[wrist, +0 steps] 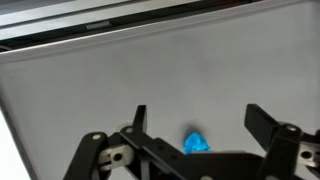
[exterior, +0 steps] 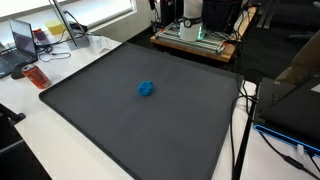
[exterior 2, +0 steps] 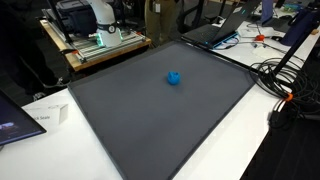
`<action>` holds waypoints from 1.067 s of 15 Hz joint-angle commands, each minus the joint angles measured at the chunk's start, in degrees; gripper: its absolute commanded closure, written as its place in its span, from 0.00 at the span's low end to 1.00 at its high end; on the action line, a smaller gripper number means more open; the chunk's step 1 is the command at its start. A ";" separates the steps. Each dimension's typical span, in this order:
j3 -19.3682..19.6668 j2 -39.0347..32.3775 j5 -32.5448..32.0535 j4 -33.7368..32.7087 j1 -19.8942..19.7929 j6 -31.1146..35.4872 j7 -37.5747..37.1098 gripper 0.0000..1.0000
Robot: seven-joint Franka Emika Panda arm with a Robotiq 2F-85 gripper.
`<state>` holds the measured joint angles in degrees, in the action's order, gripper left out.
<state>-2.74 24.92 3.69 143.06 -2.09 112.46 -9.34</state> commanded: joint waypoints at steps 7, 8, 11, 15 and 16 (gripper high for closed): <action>-5.84 -0.05 -4.94 -1.73 0.09 -1.18 -12.98 0.00; -6.28 -0.46 -5.24 -2.25 0.24 -1.84 -14.22 0.00; -7.34 -0.93 -5.69 -3.29 0.52 -3.87 -16.79 0.00; -8.06 -0.84 -5.54 -3.78 0.84 -1.65 -18.26 0.00; -8.15 -0.90 -5.50 -3.80 0.73 -0.51 -18.84 0.00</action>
<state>-10.70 24.52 -0.55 140.35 -1.81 110.26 -25.62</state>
